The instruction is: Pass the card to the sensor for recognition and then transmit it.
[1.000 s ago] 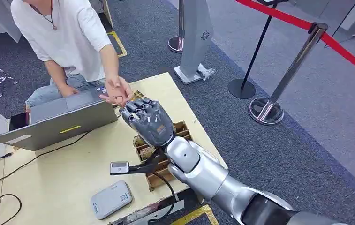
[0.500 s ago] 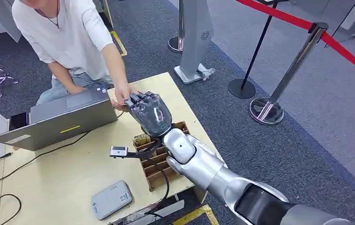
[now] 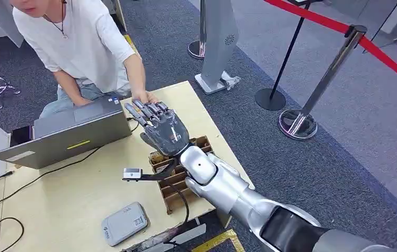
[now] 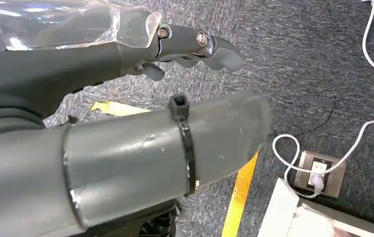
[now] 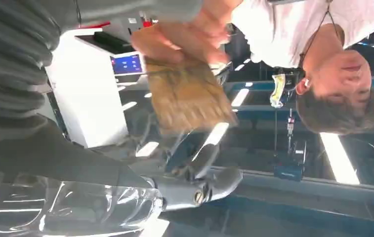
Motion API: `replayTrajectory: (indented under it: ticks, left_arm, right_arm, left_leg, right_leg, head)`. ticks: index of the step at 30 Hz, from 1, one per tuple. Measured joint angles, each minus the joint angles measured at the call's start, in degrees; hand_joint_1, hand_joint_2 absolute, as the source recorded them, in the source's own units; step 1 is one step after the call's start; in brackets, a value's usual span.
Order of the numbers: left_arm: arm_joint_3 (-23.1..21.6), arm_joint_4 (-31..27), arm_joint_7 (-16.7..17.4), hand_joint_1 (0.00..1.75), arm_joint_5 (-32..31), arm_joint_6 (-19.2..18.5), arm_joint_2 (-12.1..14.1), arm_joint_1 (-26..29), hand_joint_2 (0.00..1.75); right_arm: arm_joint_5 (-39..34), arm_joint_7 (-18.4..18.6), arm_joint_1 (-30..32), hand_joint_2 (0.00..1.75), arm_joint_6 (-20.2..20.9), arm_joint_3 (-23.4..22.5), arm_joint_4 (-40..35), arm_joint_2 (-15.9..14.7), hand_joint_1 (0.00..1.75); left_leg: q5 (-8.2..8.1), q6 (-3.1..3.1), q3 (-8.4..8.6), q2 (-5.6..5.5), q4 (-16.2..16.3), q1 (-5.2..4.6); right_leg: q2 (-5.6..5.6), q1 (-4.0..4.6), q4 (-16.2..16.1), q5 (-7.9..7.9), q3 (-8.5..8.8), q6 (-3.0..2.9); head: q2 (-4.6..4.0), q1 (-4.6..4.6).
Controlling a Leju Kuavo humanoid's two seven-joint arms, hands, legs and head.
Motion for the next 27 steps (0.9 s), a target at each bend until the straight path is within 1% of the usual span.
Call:
replayTrajectory:
  ticks: [3, 6, 8, 10, 12, 13, 14, 15, 16, 18, 23, 27]
  left_arm:
    - [0.0, 0.0, -0.28, 0.0, 0.0, 0.0, 0.0, 0.02, 0.0]
    - [0.0, 0.0, -0.28, 0.0, 0.0, 0.02, 0.0, 0.05, 0.0]
    - [0.0, 0.0, -0.33, 0.0, 0.0, 0.04, 0.02, 0.05, 0.0]
    - [0.0, 0.0, -0.46, 0.0, 0.0, 0.04, 0.02, 0.06, 0.0]
    - [0.0, 0.0, -0.48, 0.0, 0.09, 0.04, 0.02, 0.08, 0.0]
    - [0.0, 0.0, -0.52, 0.0, 0.15, 0.04, 0.02, 0.07, 0.0]
    - [0.0, 0.0, -0.68, 0.0, 0.15, 0.04, 0.04, 0.08, 0.0]
    - [0.0, 0.0, -0.72, 0.0, 0.15, 0.04, 0.07, 0.08, 0.0]
    - [0.0, 0.0, -0.79, 0.0, 0.15, 0.04, 0.11, 0.08, 0.0]
    - [0.0, 0.0, -0.81, 0.0, 0.17, 0.04, 0.2, 0.07, 0.0]
    - [0.0, 0.0, -0.98, 0.0, 0.39, 0.22, 0.37, 0.09, 0.0]
    - [0.0, 0.0, -0.98, 0.0, 0.42, 0.44, 0.42, 0.08, 0.0]
  right_arm:
    - [-6.22, -3.81, 0.7, 0.0, 0.41, -0.15, -0.74, 0.06, 0.0]
    - [-17.3, -9.64, 1.88, 0.0, 2.74, -0.46, -2.69, 0.22, 0.0]
    - [-26.64, -14.3, 2.82, 0.0, 5.52, -0.52, -4.72, 0.31, 0.0]
    - [-34.93, -17.69, 3.6, 0.0, 9.08, -0.61, -6.75, 0.33, 0.0]
    - [-42.13, -20.13, 4.31, 0.0, 12.79, -0.74, -8.42, 0.33, 0.0]
    - [-47.29, -21.58, 4.7, 1.75, 15.73, -0.9, -9.34, 0.33, 0.0]
    - [-52.39, -22.79, 5.2, 1.75, 18.85, -1.16, -10.42, 0.33, 0.0]
    - [-54.45, -23.34, 5.57, 1.75, 19.98, -1.31, -10.98, 0.33, 0.0]
    - [-58.24, -24.4, 5.96, 0.0, 22.37, -1.57, -11.91, 0.33, 0.0]
    - [-63.94, -25.5, 6.96, 0.0, 26.07, -1.9, -13.46, 0.33, 0.0]
    - [-72.12, -26.18, 10.76, 0.0, 31.71, -1.97, -18.79, 0.33, 0.0]
    - [-74.44, -26.53, 13.83, 0.0, 32.9, -1.97, -22.89, 0.33, 0.0]
  left_leg:
    - [0.0, 0.0, 0.0, 0.0, 0.0, 0.0]
    - [0.0, 0.0, -0.01, 0.0, 0.0, 0.0]
    - [0.0, 0.0, -0.01, 0.0, 0.0, 0.0]
    - [0.0, 0.0, -0.02, 0.0, 0.0, 0.0]
    - [0.0, 0.0, -0.02, 0.0, 0.0, 0.0]
    - [0.0, 0.0, -0.02, 0.01, 0.0, 0.0]
    - [0.0, 0.0, -0.02, 0.0, 0.0, 0.0]
    - [0.0, 0.0, -0.02, 0.0, 0.0, 0.0]
    - [0.0, 0.0, -0.02, 0.0, 0.0, 0.0]
    - [0.0, 0.0, -0.01, 0.01, 0.0, 0.0]
    - [-0.01, 0.0, -0.04, 0.01, 0.0, 0.0]
    - [-0.01, 0.0, -0.07, 0.0, 0.0, 0.0]
  right_leg:
    - [0.0, 0.0, 0.0, 0.0, 0.0, 0.0]
    - [0.0, 0.0, 0.0, 0.0, -0.01, 0.0]
    - [0.0, 0.0, 0.0, 0.0, -0.03, 0.0]
    - [0.0, 0.0, 0.0, 0.0, -0.03, 0.0]
    - [0.01, 0.0, 0.0, 0.0, -0.04, 0.0]
    - [0.0, 0.0, 0.0, 0.0, -0.04, 0.0]
    - [0.0, 0.0, 0.0, 0.0, -0.04, 0.0]
    - [0.0, 0.0, 0.0, 0.0, -0.04, 0.0]
    - [0.0, 0.0, 0.0, 0.0, -0.04, 0.0]
    - [0.01, 0.0, 0.0, 0.0, -0.04, 0.0]
    - [0.0, 0.0, -0.01, -0.01, -0.07, -0.01]
    - [0.0, 0.0, -0.01, -0.02, -0.1, -0.02]
  head:
    - [0.0, -0.02]
    - [0.0, -0.02]
    - [0.0, 0.0]
    - [0.0, 0.0]
    - [0.0, -0.02]
    - [0.0, 0.0]
    - [0.0, 0.0]
    - [0.0, 0.0]
    - [0.0, 0.0]
    - [0.0, 0.0]
    - [0.0, 0.0]
    - [0.0, 0.0]
